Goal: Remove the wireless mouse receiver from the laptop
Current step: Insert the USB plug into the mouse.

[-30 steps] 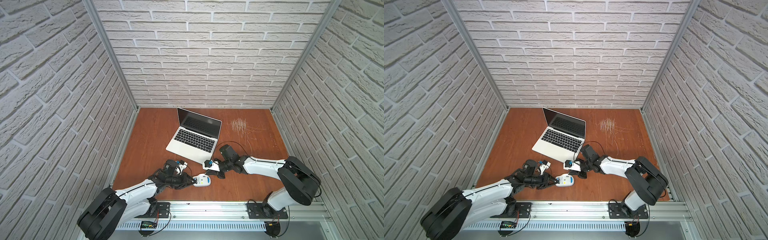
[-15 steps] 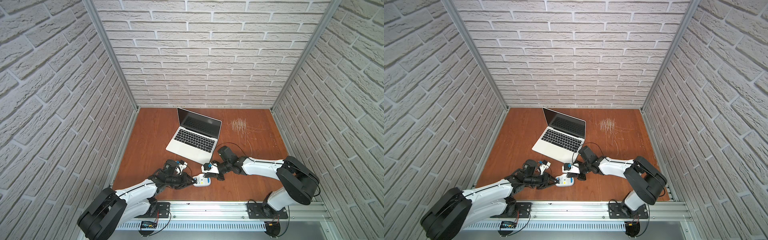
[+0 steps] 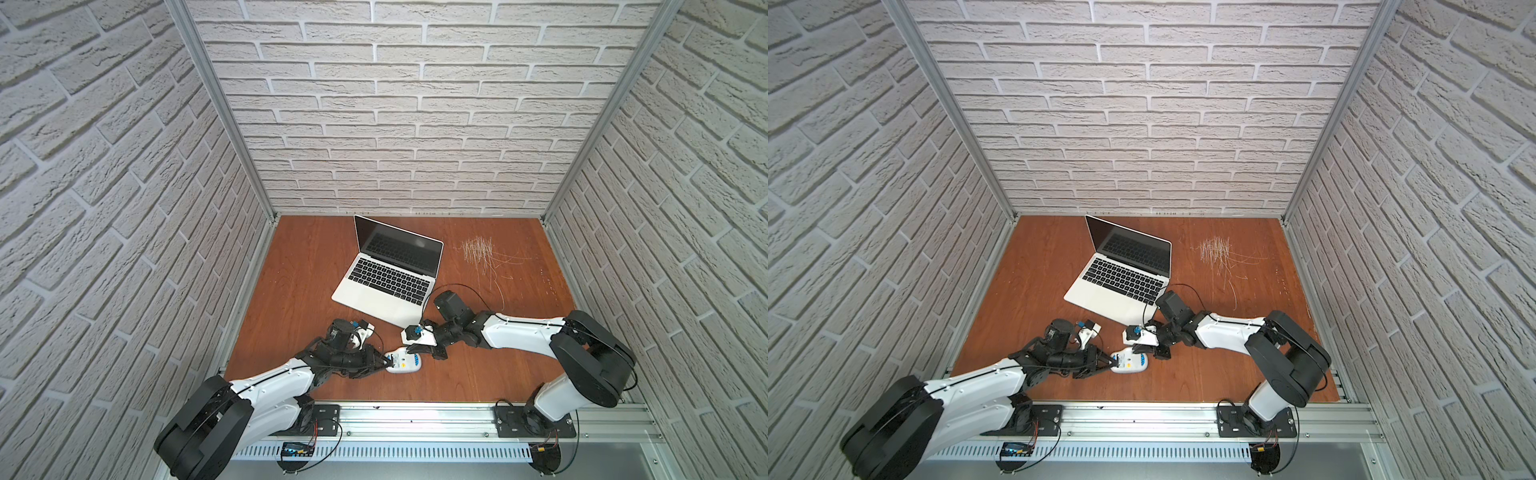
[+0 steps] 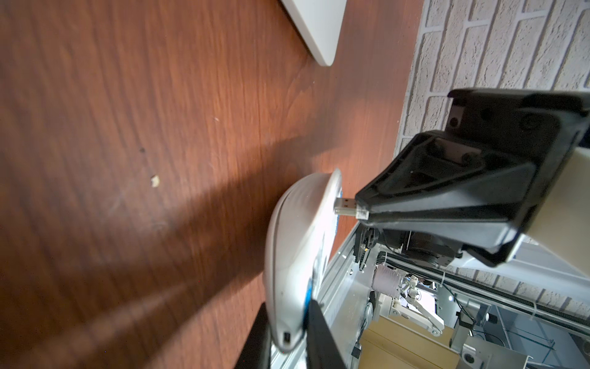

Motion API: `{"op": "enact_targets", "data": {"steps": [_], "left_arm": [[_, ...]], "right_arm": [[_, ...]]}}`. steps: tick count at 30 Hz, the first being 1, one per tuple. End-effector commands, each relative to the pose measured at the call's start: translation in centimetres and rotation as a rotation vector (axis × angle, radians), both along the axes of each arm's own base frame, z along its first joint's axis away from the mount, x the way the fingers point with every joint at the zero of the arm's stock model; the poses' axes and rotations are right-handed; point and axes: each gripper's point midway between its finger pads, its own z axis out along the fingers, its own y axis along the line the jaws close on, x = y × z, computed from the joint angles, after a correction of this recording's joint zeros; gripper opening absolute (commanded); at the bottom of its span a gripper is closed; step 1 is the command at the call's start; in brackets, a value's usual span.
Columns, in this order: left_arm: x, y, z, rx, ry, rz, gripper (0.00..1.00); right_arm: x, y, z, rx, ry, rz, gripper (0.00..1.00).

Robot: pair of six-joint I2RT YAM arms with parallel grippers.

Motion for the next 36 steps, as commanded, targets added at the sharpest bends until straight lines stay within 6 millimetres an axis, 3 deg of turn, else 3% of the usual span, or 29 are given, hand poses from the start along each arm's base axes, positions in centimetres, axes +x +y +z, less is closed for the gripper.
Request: {"op": "enact_targets", "data": {"steps": [1,36], "left_arm": [[0.1,0.3,-0.3,0.016,-0.013,0.002,0.00],[0.1,0.3,-0.3,0.017,-0.017,0.001,0.00]], "right_arm": [[0.0,-0.2,-1.2,-0.050,-0.013,0.001,0.04],[1.2,-0.9,-1.4,-0.055,-0.002,-0.035,0.04]]}}
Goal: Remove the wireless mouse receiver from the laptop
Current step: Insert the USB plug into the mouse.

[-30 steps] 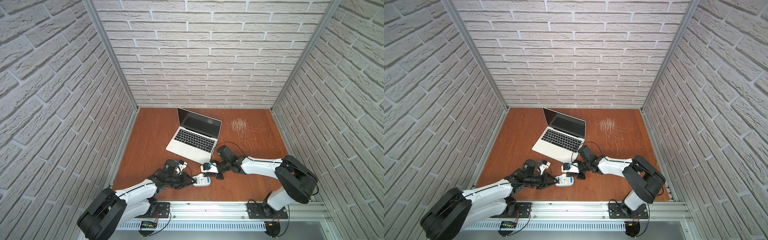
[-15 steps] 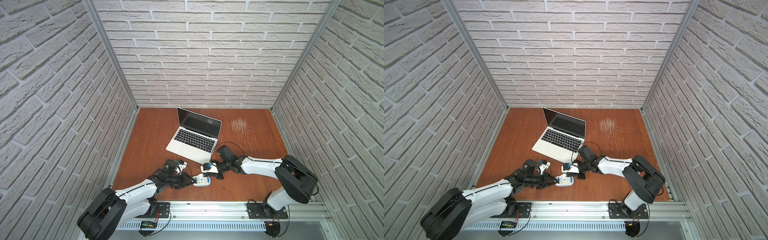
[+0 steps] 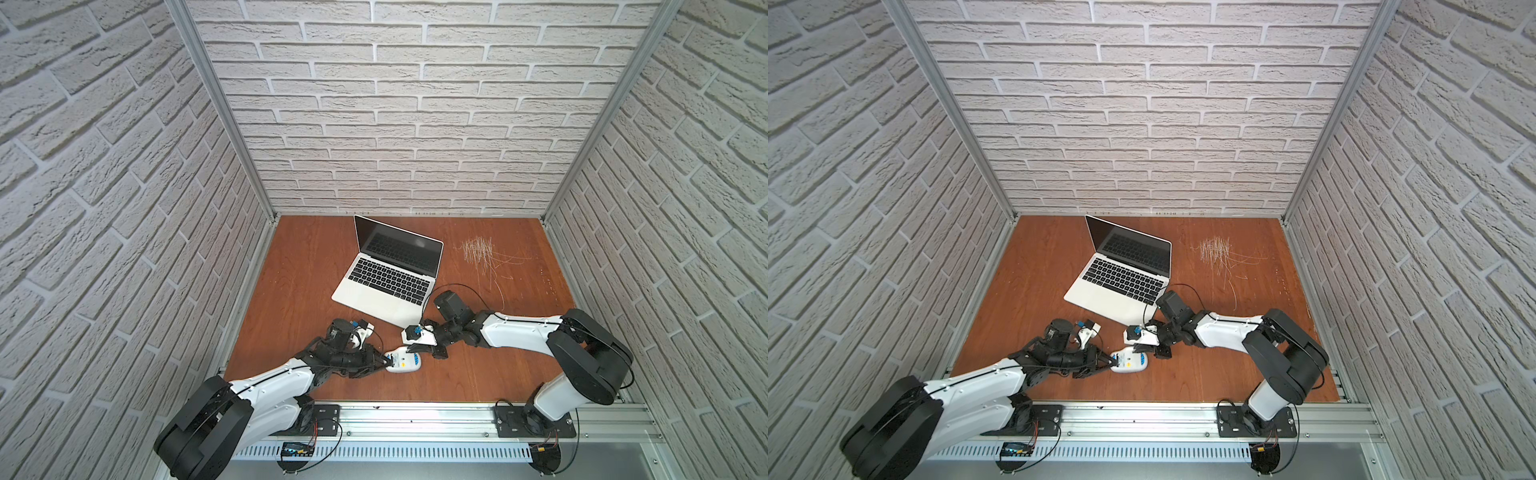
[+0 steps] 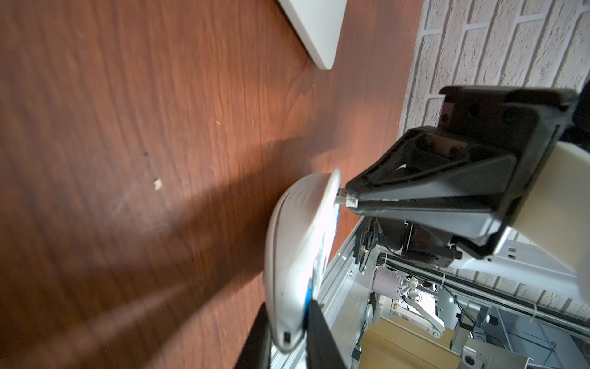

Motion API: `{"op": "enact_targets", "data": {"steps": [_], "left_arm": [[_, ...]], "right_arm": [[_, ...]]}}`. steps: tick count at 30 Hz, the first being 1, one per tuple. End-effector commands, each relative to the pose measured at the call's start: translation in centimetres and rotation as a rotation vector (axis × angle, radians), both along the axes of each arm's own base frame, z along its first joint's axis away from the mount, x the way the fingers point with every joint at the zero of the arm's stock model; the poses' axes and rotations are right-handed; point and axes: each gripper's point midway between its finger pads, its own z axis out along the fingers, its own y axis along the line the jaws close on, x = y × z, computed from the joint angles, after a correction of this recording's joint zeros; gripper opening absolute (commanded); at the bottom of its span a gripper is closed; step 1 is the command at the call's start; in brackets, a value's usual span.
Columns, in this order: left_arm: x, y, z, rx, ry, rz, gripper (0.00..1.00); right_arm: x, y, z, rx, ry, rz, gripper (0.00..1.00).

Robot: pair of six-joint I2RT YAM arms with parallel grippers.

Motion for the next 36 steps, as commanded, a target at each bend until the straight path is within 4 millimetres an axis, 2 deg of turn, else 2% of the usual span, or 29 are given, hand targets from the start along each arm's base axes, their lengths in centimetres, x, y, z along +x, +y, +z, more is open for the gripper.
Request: {"op": "enact_targets", "data": {"steps": [1,9,27,36], "left_arm": [[0.0,0.3,-0.3,0.015,-0.015,-0.001,0.00],[0.1,0.3,-0.2,0.014,-0.017,0.001,0.00],[0.1,0.4,-0.3,0.019,-0.016,0.001,0.00],[0.1,0.4,-0.3,0.019,-0.019,0.002,0.00]], "right_arm": [[0.2,-0.4,-0.7,-0.033,0.016,-0.011,0.04],[0.0,-0.3,-0.9,-0.042,0.022,0.009,0.04],[-0.5,-1.5,-2.7,-0.183,0.003,0.020,0.04],[-0.9,-1.3,-3.1,-0.207,0.018,0.041,0.03]]}}
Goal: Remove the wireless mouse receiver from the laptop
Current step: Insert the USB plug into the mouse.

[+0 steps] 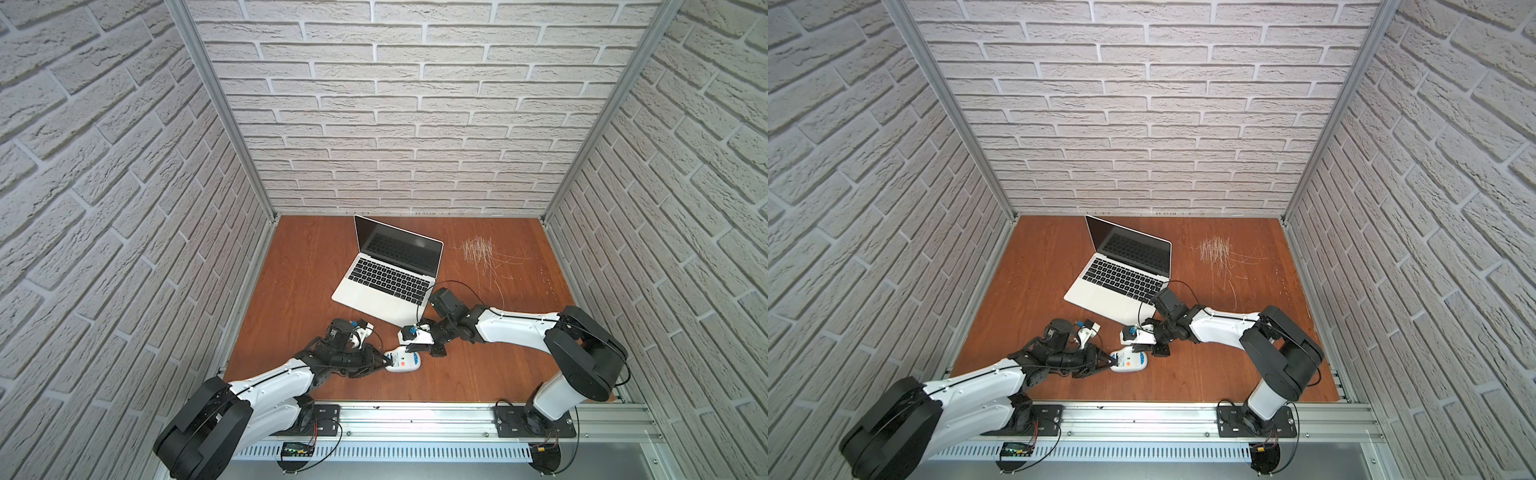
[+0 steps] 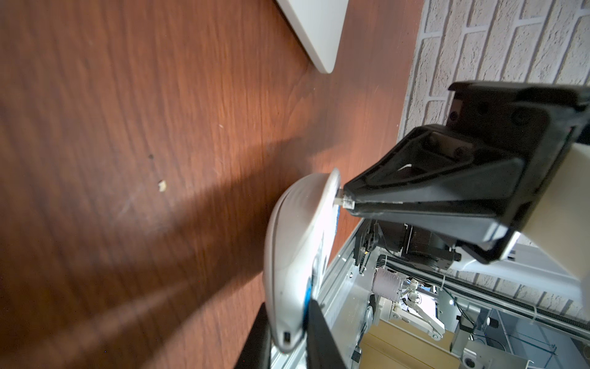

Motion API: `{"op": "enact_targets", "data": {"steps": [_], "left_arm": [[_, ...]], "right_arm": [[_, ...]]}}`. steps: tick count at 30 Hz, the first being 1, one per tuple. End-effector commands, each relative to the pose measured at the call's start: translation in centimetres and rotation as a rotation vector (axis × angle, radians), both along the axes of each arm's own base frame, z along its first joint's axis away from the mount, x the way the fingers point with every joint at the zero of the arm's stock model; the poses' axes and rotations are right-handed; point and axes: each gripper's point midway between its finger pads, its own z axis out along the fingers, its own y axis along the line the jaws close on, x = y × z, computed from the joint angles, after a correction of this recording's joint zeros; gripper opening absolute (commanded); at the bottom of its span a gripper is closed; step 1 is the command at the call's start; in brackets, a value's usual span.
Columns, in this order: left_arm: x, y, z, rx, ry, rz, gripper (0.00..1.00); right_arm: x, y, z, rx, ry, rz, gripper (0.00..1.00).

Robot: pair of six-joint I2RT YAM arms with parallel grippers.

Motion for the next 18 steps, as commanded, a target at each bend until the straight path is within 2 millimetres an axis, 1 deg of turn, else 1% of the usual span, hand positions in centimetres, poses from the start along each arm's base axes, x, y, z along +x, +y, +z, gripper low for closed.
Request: {"op": "enact_targets", "data": {"steps": [1,7,14,18], "left_arm": [[0.1,0.3,-0.3,0.017,-0.018,-0.001,0.00],[0.0,0.3,-0.3,0.018,-0.017,-0.002,0.00],[0.1,0.3,-0.2,0.017,-0.021,-0.002,0.00],[0.1,0.3,-0.2,0.016,-0.023,-0.002,0.00]], "right_arm": [[-0.9,-1.7,-2.9,-0.135,0.031,-0.008,0.03],[-1.3,-1.7,-2.5,-0.140,0.058,0.009,0.04],[0.0,-1.7,-3.1,-0.155,0.016,-0.055,0.04],[0.1,-1.7,-3.3,-0.159,0.019,-0.065,0.04]]}}
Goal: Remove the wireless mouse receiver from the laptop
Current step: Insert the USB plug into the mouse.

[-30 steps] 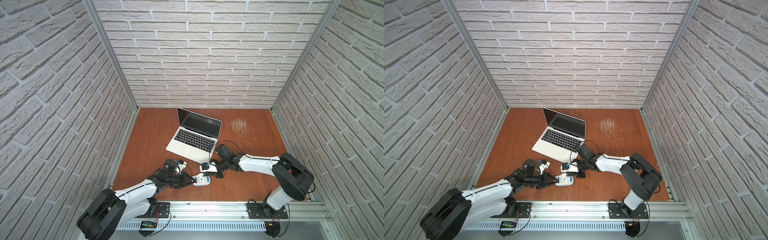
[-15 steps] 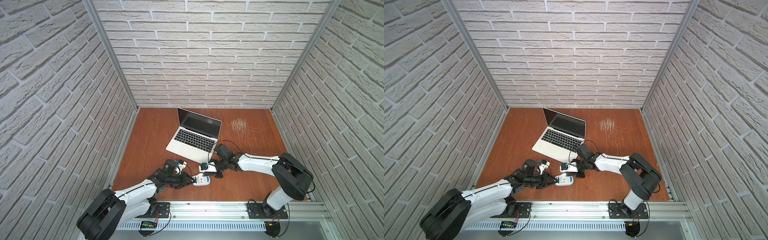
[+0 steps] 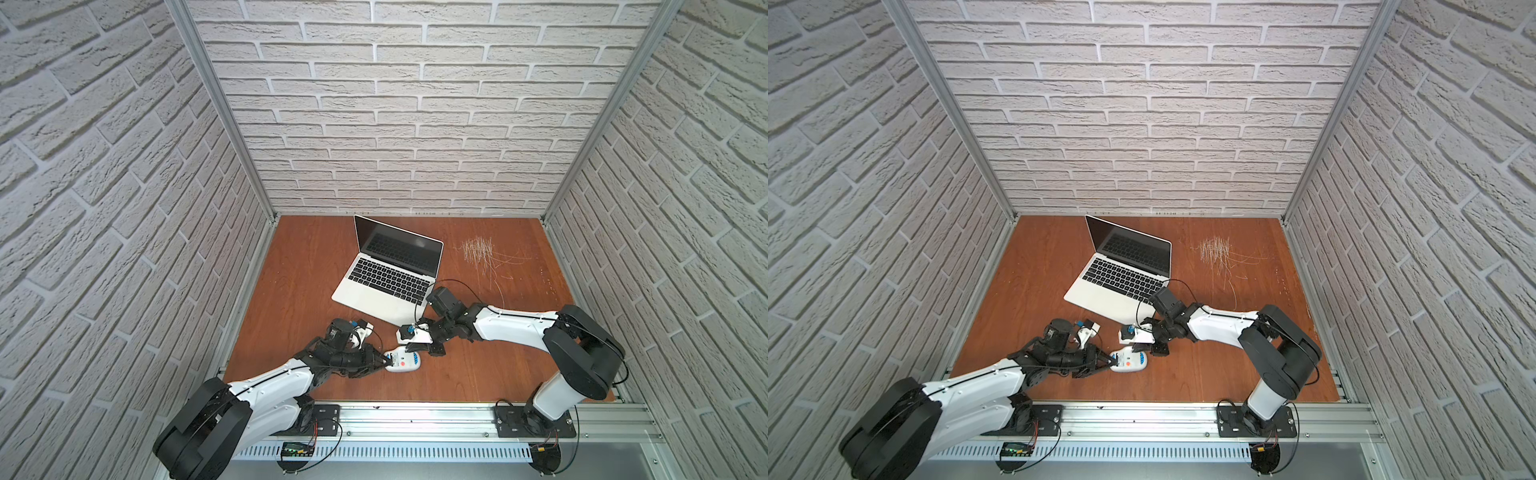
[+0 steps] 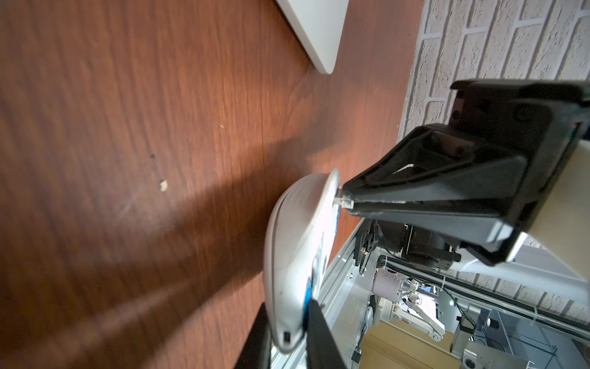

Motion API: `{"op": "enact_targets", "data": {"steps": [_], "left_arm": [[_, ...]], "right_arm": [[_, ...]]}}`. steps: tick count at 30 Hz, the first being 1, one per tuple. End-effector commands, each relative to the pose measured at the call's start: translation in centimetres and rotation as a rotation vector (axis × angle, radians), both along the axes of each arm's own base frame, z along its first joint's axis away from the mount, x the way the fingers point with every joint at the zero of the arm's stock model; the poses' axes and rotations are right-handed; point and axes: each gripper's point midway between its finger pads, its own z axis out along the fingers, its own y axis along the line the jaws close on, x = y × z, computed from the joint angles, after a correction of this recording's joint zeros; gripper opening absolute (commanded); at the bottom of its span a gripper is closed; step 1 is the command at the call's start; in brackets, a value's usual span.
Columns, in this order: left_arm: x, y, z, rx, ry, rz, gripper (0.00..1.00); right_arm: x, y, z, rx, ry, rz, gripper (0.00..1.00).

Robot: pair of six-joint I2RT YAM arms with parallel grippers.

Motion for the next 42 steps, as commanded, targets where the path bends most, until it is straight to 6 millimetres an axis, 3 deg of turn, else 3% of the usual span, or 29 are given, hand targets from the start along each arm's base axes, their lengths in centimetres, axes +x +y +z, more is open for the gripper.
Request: {"op": "enact_targets", "data": {"steps": [1,8,16,23,32,34,38,42], "left_arm": [[0.1,0.3,-0.2,0.016,-0.020,-0.003,0.00],[0.1,0.3,-0.2,0.016,-0.022,-0.001,0.00],[0.1,0.3,0.0,0.013,-0.030,-0.003,0.00],[0.1,0.3,0.0,0.013,-0.029,-0.001,0.00],[0.1,0.4,0.0,0.016,-0.033,-0.001,0.00],[0.1,0.4,-0.1,0.019,-0.032,0.001,0.00],[0.1,0.4,-0.1,0.021,-0.034,0.002,0.00],[0.1,0.4,0.0,0.021,-0.034,0.002,0.00]], "right_arm": [[-0.1,-1.8,-3.3,-0.135,0.012,-0.048,0.04],[-2.5,-2.0,-2.2,-0.147,0.121,0.060,0.03],[-1.5,-2.3,-2.9,-0.153,0.067,0.004,0.05],[-0.9,-2.2,-2.6,-0.146,0.054,-0.033,0.40],[1.0,-1.0,4.7,0.067,0.091,-0.187,0.56],[1.7,-1.1,5.4,0.082,0.134,-0.284,0.60],[6.0,-2.3,5.6,0.079,0.219,-0.669,0.59],[6.7,-3.3,4.5,-0.006,0.452,-0.955,0.55]]}}
